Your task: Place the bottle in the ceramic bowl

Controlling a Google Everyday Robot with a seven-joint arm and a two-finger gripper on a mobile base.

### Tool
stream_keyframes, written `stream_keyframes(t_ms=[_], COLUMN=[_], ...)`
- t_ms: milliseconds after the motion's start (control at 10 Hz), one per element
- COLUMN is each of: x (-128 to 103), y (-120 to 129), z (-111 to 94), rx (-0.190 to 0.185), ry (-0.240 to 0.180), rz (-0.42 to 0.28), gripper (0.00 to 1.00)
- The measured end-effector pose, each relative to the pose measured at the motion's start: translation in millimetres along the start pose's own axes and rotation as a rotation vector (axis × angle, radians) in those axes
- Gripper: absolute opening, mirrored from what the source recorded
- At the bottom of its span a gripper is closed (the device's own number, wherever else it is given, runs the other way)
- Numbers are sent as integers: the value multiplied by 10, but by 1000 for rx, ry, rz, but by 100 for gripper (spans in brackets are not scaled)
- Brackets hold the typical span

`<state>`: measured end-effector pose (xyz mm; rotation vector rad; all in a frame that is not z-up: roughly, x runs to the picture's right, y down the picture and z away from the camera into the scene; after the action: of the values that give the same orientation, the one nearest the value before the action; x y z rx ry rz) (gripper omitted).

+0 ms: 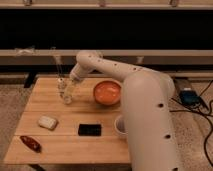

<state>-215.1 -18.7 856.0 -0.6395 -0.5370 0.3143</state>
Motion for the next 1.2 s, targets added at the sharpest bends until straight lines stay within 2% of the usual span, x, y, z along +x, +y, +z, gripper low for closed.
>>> stream_keyframes(t_ms=[900, 1000, 1200], x=[-216, -233, -251], y=[158, 154, 119], z=[297, 324, 386], rx=[-40, -43, -46], ry=[-8, -9, -12], rz=[-41, -42, -36], gripper=[79, 75, 53])
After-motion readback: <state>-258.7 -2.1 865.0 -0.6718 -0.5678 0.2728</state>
